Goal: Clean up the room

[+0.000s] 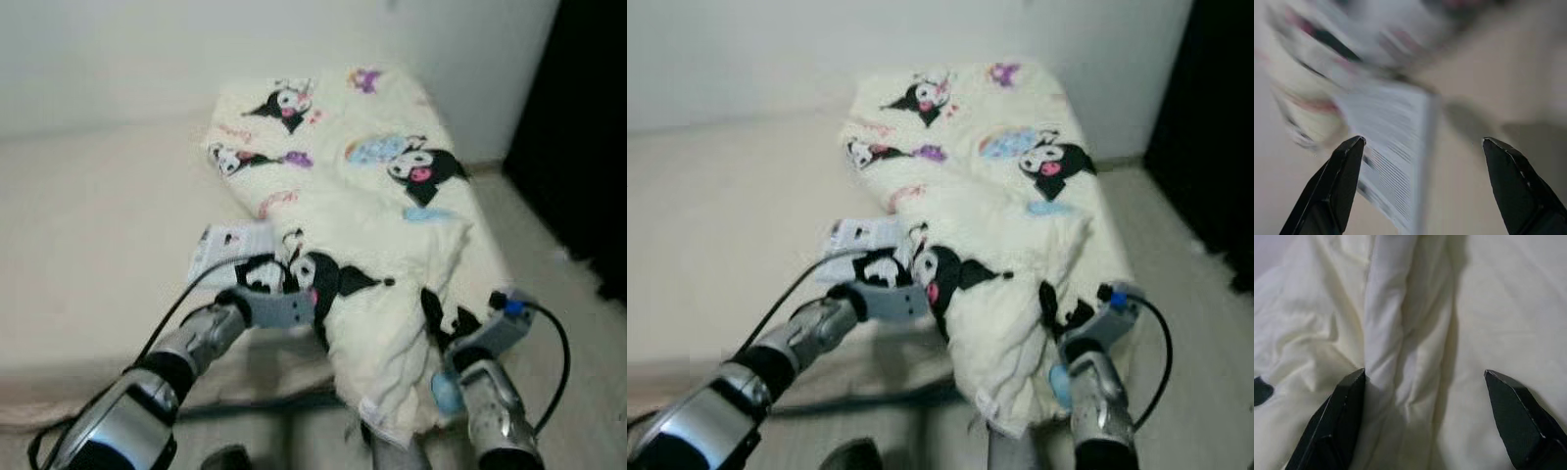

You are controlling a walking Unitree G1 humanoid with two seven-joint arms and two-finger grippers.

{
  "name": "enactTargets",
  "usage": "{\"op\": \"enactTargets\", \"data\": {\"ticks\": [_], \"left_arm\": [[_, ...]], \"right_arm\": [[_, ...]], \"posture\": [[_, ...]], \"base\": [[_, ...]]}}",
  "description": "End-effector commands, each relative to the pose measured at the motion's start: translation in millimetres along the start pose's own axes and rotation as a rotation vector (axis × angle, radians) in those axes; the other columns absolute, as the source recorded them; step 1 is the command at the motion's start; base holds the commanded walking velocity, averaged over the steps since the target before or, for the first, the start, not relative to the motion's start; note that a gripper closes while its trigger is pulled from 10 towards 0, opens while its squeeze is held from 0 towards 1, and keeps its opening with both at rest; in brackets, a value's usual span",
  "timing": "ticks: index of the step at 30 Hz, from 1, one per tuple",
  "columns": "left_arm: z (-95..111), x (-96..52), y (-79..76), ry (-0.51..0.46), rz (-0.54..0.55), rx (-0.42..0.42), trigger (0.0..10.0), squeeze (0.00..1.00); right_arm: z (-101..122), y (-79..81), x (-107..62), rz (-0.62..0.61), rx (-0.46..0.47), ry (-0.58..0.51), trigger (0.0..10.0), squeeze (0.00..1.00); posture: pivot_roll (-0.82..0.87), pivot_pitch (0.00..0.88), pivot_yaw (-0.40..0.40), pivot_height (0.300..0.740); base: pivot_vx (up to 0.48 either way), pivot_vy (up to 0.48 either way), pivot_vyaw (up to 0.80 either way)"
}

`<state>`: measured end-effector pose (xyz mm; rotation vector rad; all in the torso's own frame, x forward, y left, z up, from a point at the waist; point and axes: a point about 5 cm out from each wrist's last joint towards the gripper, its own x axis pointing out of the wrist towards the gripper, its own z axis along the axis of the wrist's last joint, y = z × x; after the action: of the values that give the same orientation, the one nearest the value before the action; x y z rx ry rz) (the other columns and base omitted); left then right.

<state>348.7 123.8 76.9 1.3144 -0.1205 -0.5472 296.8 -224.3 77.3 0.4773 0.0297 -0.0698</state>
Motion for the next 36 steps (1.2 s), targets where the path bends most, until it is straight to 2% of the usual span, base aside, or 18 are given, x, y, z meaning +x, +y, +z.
{"op": "enactTargets", "data": {"ticks": [1, 2, 4, 6, 7, 9, 11, 13, 14, 15, 18, 27, 28, 29, 31, 36], "left_arm": [[-21.8, -10.4, -6.0, 0.082, -0.045, 0.068, 10.0, 0.0], [-28.7, -13.1, -5.3, 0.11, -0.055, 0.092, 10.0, 0.0], [-28.7, -13.1, -5.3, 0.11, -0.055, 0.092, 10.0, 0.0], [-42.8, -16.2, 6.3, 0.182, -0.031, 0.112, 10.0, 0.0], [-42.8, -16.2, 6.3, 0.182, -0.031, 0.112, 10.0, 0.0], [-46.2, -13.9, 21.0, 0.215, 0.042, 0.089, 10.0, 0.0], [-46.2, -13.9, 21.0, 0.215, 0.042, 0.089, 10.0, 0.0], [-37.0, -5.1, 41.6, 0.193, 0.17, 0.022, 10.0, 0.0], [-37.0, -5.1, 41.6, 0.193, 0.17, 0.022, 10.0, 0.0], [-31.6, -1.0, 50.9, 0.178, 0.227, -0.014, 10.0, 0.0], [-20.6, 6.3, 66.2, 0.15, 0.32, -0.071, 10.0, 0.0], [-9.0, 14.6, 75.3, 0.135, 0.339, -0.068, 10.0, 0.0], [-3.1, 18.1, 82.8, 0.118, 0.358, -0.051, 10.0, 0.0], [-3.1, 18.1, 82.8, 0.118, 0.358, -0.051, 10.0, 0.0], [3.8, 21.4, 92.7, 0.093, 0.393, -0.046, 10.0, 0.0], [8.9, 23.5, 104.6, 0.077, 0.445, -0.067, 10.0, 0.0]], "right_arm": [[4.7, 6.6, -5.7, 0.008, 0.019, -0.01, 10.0, 0.0], [8.8, 9.0, -9.6, 0.012, 0.019, -0.021, 10.0, 0.0], [8.8, 9.0, -9.6, 0.012, 0.019, -0.021, 10.0, 0.0], [21.9, 14.3, -18.2, 0.008, 0.025, -0.056, 10.0, 0.0], [21.9, 14.3, -18.2, 0.008, 0.025, -0.056, 10.0, 0.0], [30.8, 20.8, -24.7, 0.009, 0.03, -0.075, 10.0, 0.0], [30.8, 20.8, -24.7, 0.009, 0.03, -0.075, 10.0, 0.0], [40.7, 31.8, -30.4, 0.021, 0.039, -0.087, 10.0, 0.0], [40.7, 31.8, -30.4, 0.021, 0.039, -0.087, 10.0, 0.0], [46.1, 37.8, -34.3, 0.026, 0.044, -0.085, 10.0, 0.0], [56.8, 47.7, -39.3, 0.035, 0.052, -0.084, 10.0, 0.0], [66.2, 58.8, -34.7, 0.06, 0.065, -0.09, 10.0, 0.0], [71.4, 66.5, -32.7, 0.077, 0.075, -0.101, 10.0, 0.0], [71.4, 66.5, -32.7, 0.077, 0.075, -0.101, 10.0, 0.0], [77.2, 75.0, -33.6, 0.091, 0.084, -0.108, 10.0, 0.0], [79.6, 80.4, -35.4, 0.096, 0.086, -0.098, 10.0, 0.0]], "posture": [[-0.14, 0.366, 0.173, 0.5], [-0.14, 0.375, 0.173, 0.5], [-0.14, 0.375, 0.173, 0.5], [-0.12, 0.463, 0.185, 0.5], [-0.12, 0.463, 0.185, 0.5], [-0.13, 0.493, 0.185, 0.5], [-0.13, 0.493, 0.185, 0.5], [-0.14, 0.52, 0.179, 0.5], [-0.14, 0.52, 0.179, 0.5], [-0.14, 0.531, 0.177, 0.5], [-0.14, 0.555, 0.169, 0.5], [-0.14, 0.574, 0.16, 0.5], [-0.14, 0.614, 0.163, 0.5], [-0.14, 0.614, 0.163, 0.5], [-0.13, 0.626, 0.163, 0.5], [-0.13, 0.635, 0.167, 0.5]], "base": [[0.0, 0.0, 0.0], [0.0, 0.0, 0.0], [0.0, 0.0, 0.0], [0.0, 0.0, 0.0], [0.0, 0.0, 0.0], [0.0, 0.0, 0.0], [0.0, 0.0, 0.0], [0.0, 0.0, 0.0], [0.0, 0.0, 0.0], [0.0, 0.0, 0.0], [0.0, 0.0, 0.0], [0.0, 0.0, 0.0], [0.0, 0.0, 0.0], [0.0, 0.0, 0.0], [0.0, 0.0, 0.0], [0.0, 0.0, 0.0]]}}
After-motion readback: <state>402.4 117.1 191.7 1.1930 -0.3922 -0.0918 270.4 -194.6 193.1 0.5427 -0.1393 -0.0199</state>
